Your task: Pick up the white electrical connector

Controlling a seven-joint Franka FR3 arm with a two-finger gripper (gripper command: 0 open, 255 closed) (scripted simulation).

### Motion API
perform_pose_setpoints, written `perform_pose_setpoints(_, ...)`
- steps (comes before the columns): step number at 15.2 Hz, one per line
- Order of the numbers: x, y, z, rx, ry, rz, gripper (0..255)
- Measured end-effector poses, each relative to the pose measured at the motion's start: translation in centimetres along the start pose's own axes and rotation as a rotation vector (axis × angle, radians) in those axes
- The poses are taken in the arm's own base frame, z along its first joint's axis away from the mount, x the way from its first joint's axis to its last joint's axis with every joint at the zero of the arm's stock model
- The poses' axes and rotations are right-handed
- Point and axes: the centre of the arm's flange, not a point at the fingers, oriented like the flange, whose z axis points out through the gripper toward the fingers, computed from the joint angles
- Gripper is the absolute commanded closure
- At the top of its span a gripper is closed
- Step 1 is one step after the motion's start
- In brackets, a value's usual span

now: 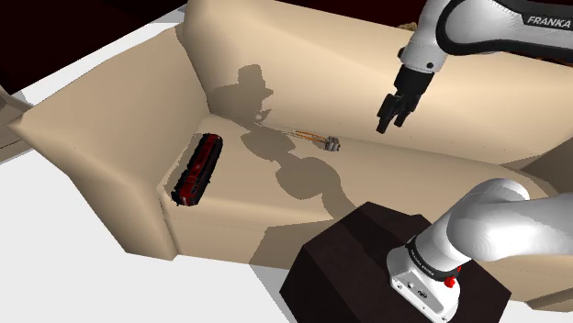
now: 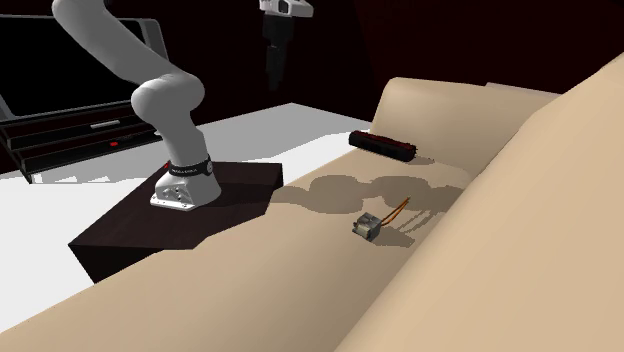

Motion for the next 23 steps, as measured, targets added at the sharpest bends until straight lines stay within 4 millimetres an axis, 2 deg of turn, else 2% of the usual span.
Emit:
perform_pose_setpoints(6, 4.5, 4.5, 4.6, -0.012, 0.020, -0.129, 0)
perform_pose_setpoints(12, 9.4, 8.0, 9.0, -0.024, 0.040, -0.260, 0)
perform_pose_setpoints(21, 18.5, 12.1, 15.1, -0.043, 0.072, -0.453, 0)
perform_pose_setpoints(23, 20.0, 12.7, 16.4, -0.047, 0.078, -0.496, 0)
